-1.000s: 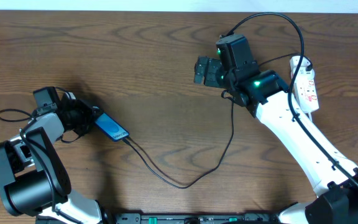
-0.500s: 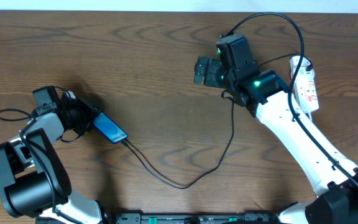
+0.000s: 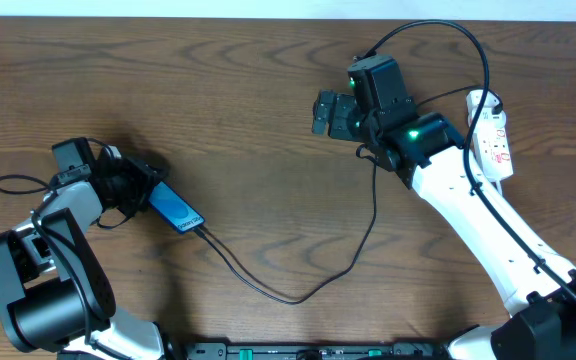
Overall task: Plug charger to phone and switch on socket
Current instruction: 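Lay the blue phone flat on the table with the left gripper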
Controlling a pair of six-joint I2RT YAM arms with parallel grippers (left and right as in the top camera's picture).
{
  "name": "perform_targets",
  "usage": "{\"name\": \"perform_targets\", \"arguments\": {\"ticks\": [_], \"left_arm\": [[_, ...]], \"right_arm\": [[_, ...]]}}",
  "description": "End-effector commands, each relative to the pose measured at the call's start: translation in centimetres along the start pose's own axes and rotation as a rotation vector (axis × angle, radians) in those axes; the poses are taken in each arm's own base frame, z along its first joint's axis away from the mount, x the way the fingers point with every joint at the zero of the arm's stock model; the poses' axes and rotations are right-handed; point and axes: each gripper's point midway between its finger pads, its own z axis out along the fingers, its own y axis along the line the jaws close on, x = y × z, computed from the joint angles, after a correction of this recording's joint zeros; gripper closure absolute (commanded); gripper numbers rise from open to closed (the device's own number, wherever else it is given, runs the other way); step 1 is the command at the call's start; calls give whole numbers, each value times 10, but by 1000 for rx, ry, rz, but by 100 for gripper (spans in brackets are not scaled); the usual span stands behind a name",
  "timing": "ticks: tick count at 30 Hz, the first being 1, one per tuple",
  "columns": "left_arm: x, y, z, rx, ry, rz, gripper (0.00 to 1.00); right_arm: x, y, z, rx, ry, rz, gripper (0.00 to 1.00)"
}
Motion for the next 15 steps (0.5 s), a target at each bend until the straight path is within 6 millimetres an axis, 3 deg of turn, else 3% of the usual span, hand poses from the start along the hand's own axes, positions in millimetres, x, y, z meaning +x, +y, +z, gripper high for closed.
{"name": "perform_targets", "arguments": {"ticks": [1,15], "left_arm": [[0,15,1,-68,-8,-13,54],[6,33,-1,-156,-3,-43,34]], "right_arm": [[-7,-2,-7,6,-26,-8,1],[-7,-2,-7,6,-26,-8,1]]}}
